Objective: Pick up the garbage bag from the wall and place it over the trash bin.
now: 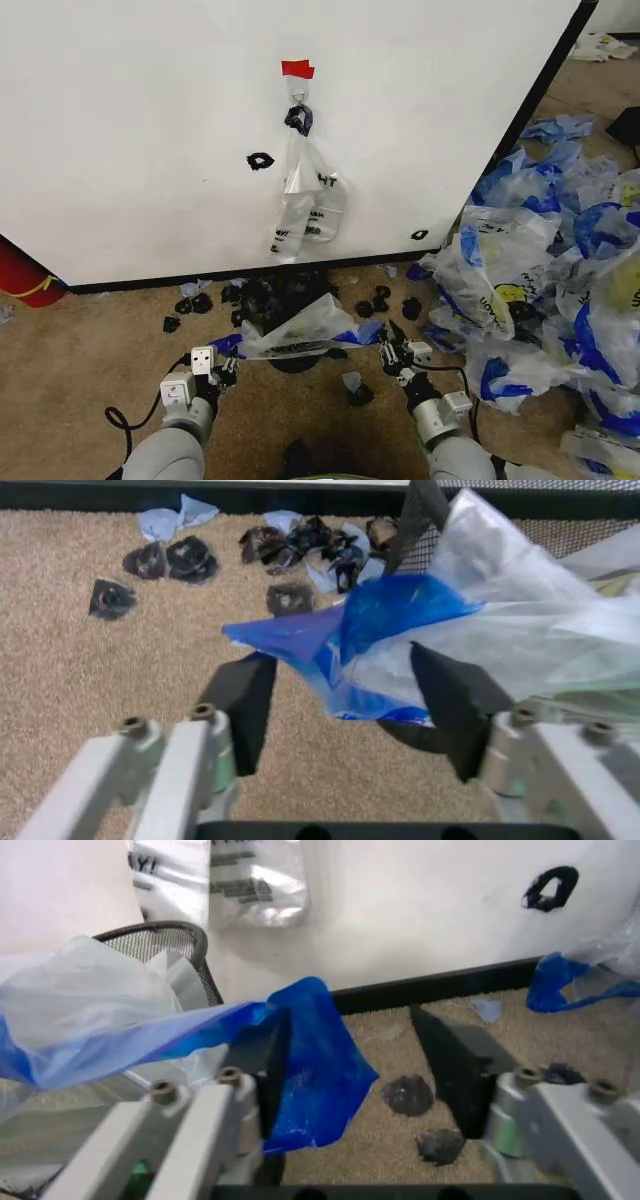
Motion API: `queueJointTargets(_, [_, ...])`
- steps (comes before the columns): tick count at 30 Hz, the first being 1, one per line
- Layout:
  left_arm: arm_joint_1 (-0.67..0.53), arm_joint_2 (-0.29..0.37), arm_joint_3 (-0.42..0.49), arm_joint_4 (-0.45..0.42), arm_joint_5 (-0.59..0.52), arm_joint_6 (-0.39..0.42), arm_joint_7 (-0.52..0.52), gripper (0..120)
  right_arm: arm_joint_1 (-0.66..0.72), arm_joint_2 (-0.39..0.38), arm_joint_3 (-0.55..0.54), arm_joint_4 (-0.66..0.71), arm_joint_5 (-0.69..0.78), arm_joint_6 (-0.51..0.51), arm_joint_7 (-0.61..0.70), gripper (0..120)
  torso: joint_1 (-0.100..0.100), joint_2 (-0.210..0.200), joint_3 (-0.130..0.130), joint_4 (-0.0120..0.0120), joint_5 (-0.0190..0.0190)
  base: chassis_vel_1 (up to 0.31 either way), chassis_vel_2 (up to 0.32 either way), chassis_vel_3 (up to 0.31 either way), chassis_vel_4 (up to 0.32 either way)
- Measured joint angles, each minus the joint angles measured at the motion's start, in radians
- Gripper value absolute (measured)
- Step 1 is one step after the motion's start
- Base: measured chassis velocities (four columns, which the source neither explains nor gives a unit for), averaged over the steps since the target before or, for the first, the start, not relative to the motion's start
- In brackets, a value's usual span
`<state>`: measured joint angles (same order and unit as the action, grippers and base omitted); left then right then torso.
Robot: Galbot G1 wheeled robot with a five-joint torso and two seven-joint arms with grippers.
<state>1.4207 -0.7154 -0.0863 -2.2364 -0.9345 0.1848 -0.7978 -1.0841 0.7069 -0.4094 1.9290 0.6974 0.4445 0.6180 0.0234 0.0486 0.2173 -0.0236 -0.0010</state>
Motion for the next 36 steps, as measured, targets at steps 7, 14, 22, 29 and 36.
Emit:
queueJointTargets(7, [0.035, -0.004, -0.032, -0.061, 0.001, 0.004, -0.005, 88, -0.023, -0.014, 0.021, 0.034, -0.010, 0.003, -0.001, 76, 0.000, 0.000, 0.000, 0.0000, 0.0000, 0.000, 0.000, 0.000, 0.000])
queueJointTargets(14, [0.113, -0.008, -0.077, -0.129, 0.011, 0.008, -0.003, 97, -0.055, -0.025, 0.025, 0.056, -0.032, 0.008, -0.003, 93, 0.000, 0.000, 0.000, 0.0000, 0.0000, 0.000, 0.000, 0.000, 0.000])
queueJointTargets(22, [0.170, -0.015, -0.128, -0.168, 0.025, 0.008, 0.002, 96, -0.067, -0.028, 0.020, 0.066, -0.057, 0.013, -0.003, 91, 0.000, 0.000, 0.000, 0.0001, 0.0000, 0.000, 0.000, 0.000, 0.000])
queueJointTargets(29, [0.122, -0.007, -0.182, -0.209, -0.003, 0.013, 0.023, 95, -0.090, -0.037, 0.033, 0.094, -0.070, 0.035, -0.017, 88, 0.000, 0.000, 0.000, 0.0002, -0.0001, 0.000, 0.000, 0.000, 0.000])
queueJointTargets(36, [-0.105, 0.070, -0.130, -0.198, -0.171, 0.020, 0.037, 94, -0.105, -0.038, 0.049, 0.134, -0.075, 0.036, -0.022, 90, 0.000, 0.000, 0.000, -0.0001, 0.0002, 0.000, 0.000, 0.000, 0.000])
